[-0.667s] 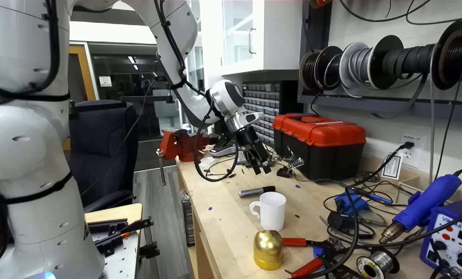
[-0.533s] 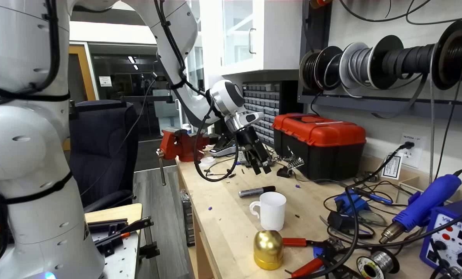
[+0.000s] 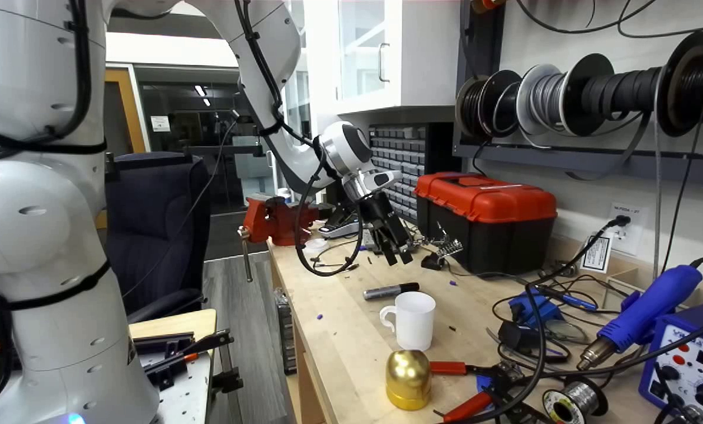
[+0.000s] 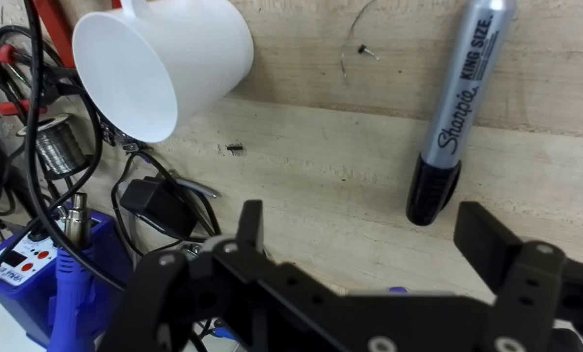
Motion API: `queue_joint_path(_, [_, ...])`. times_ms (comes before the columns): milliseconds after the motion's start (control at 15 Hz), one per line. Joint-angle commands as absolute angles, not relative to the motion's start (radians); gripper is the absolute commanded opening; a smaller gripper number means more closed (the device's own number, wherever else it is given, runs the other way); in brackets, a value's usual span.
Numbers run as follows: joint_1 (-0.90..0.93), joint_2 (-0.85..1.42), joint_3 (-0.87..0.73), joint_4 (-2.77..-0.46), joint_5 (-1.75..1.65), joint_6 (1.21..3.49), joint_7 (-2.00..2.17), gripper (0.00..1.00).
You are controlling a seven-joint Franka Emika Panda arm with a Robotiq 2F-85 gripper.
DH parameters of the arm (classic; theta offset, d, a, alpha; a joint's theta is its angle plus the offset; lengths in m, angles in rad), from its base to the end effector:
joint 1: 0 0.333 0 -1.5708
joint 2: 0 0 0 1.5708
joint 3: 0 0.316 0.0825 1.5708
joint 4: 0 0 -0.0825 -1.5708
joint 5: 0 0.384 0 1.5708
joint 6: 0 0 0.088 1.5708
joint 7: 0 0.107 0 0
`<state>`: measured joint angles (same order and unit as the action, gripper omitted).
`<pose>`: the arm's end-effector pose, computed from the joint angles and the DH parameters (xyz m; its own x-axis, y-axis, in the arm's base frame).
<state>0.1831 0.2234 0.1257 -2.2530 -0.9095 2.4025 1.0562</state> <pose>0.5108 0.1575 0.2609 0.9547 0.0330 0.2956 -0.1034 -0.8950 0.4339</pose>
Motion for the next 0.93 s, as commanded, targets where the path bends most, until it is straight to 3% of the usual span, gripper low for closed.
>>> queue_joint_path(0, [0.189,0.218,0.118,-2.257,-0.900,2.414,1.029,1.00])
queue_joint_path(467, [0.168,0.201,0.131,-2.282,-0.776,2.497,0.791,1.00])
queue_joint_path(867, [0.142,0.225,0.130,-2.295,-0.433,2.614,0.392,1.00])
